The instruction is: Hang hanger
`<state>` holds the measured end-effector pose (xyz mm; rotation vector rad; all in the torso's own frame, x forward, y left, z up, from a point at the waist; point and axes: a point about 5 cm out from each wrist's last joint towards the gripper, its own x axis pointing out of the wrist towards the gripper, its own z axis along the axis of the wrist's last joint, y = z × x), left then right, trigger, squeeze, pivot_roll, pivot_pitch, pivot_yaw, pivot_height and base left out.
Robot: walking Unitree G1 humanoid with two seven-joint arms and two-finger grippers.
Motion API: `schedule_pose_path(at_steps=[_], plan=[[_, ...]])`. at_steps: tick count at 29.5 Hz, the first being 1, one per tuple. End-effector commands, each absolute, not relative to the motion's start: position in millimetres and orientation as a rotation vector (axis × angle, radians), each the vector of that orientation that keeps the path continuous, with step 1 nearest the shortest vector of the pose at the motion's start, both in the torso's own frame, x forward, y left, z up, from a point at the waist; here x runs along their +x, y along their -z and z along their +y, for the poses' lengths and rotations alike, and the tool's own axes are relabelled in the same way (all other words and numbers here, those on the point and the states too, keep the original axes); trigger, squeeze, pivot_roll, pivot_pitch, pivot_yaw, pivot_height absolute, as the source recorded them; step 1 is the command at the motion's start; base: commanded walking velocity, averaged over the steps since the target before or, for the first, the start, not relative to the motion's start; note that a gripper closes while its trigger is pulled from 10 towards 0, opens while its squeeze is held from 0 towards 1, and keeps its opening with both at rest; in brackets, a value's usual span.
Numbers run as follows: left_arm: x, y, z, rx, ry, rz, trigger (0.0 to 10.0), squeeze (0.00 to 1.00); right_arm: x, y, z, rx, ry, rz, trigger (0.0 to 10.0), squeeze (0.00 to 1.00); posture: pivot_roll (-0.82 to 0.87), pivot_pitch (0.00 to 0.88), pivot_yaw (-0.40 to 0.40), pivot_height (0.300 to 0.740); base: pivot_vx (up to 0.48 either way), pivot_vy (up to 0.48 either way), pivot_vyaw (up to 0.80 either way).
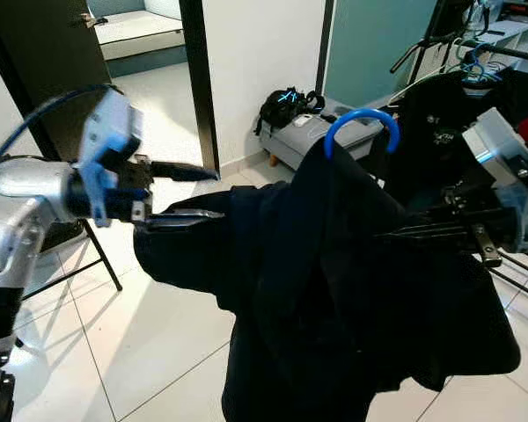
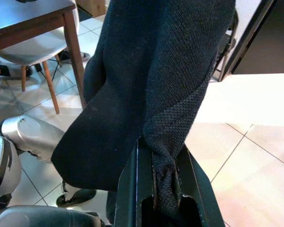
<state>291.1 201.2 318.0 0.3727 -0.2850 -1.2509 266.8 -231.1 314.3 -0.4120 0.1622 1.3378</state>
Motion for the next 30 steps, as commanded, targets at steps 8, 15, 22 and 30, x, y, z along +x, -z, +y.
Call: schedule_pose_path(at_steps=[8, 15, 22, 30], plan=[[285.3, -298.0, 242.5, 0.28, 1.209, -0.154, 10.0, 1.0, 259.4, -338.9, -238.7, -0.387, -1.349, 0.068, 0.0, 0.0, -0.06, 0.04, 0.004, 0.74, 0.0, 0.0, 0.0], [283.4, -280.6, 247.5, 0.262, 1.231, -0.045, 10.0, 0.0, 256.3, -346.2, -239.8, -0.378, -1.37, 0.052, 0.0, 0.0, -0.07, 0.04, 0.003, 0.74, 0.0, 0.0, 0.0], [288.8, -271.7, 242.9, 0.292, 1.217, -0.02, 10.0, 0.0, 255.0, -347.8, -238.2, -0.38, -1.387, 0.049, 0.0, 0.0, -0.07, 0.039, 0.002, 0.74, 0.0, 0.0, 0.0], [292.9, -266.4, 245.3, 0.34, 1.199, 0.018, 0.0, 0.0, 253.1, -348.7, -239.1, -0.375, -1.39, 0.046, 0.0, 0.0, -0.08, 0.038, 0.007, 0.74, 0.0, 0.0, 0.0]])
